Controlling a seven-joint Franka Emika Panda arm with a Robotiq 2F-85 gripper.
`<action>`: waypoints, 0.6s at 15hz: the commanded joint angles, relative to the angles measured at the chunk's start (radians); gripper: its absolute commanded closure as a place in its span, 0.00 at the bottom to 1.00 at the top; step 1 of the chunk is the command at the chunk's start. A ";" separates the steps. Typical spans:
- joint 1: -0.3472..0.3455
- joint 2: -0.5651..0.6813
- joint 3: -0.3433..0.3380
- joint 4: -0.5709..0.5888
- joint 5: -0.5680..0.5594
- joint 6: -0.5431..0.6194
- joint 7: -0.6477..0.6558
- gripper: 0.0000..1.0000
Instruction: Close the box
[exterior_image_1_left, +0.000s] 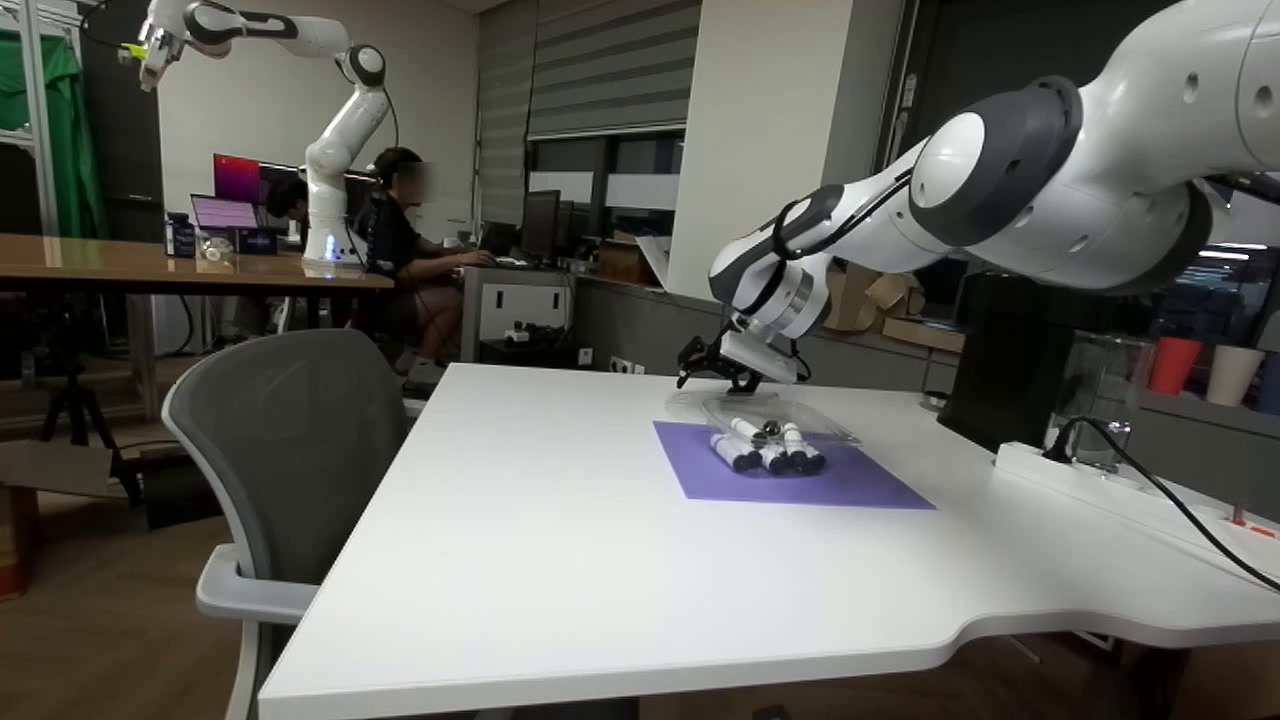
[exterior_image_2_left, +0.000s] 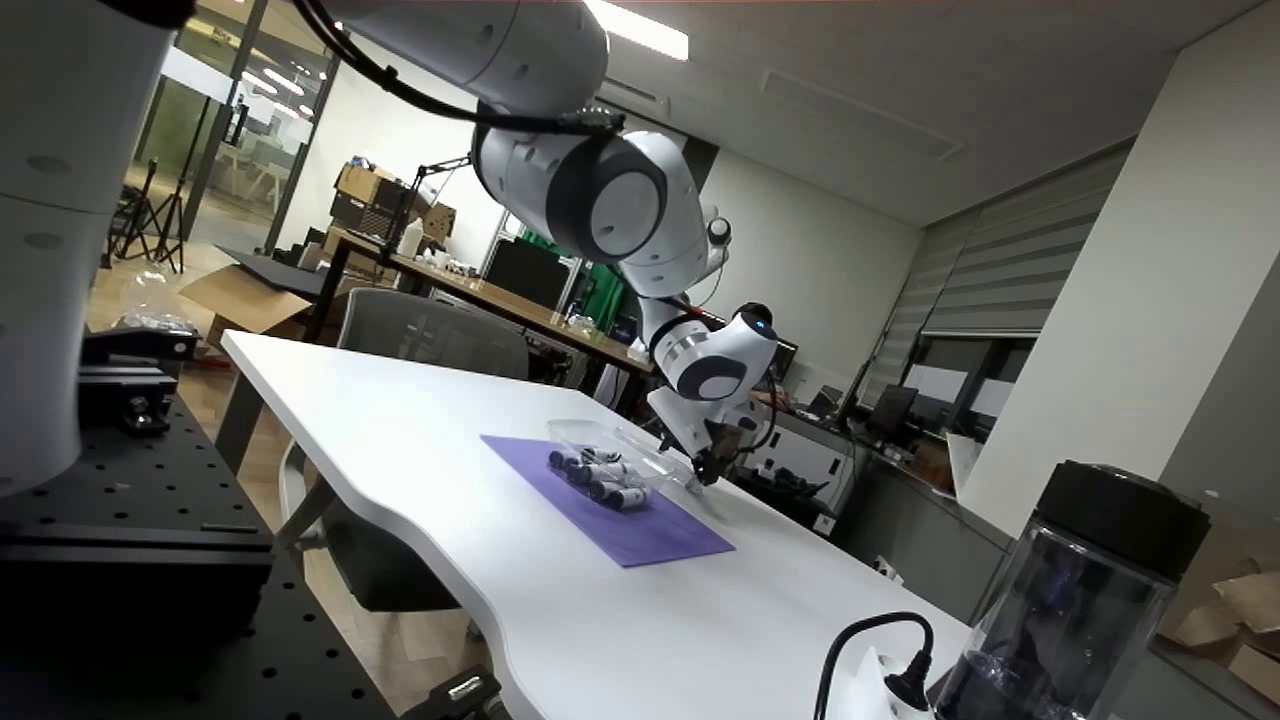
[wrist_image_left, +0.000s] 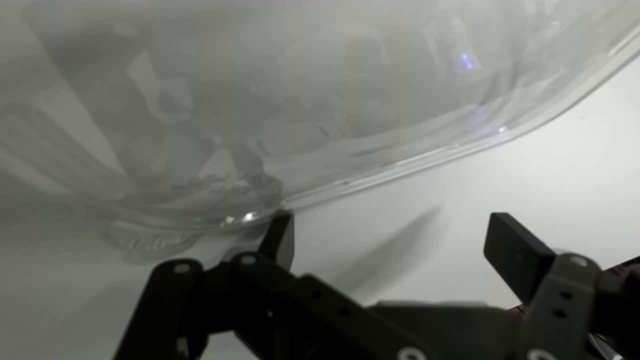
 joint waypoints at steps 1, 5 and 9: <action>0.003 -0.003 -0.035 0.052 -0.016 -0.184 0.086 0.00; -0.006 -0.002 -0.039 0.091 -0.005 -0.324 0.102 0.00; -0.016 0.001 -0.027 0.122 0.007 -0.384 0.098 0.00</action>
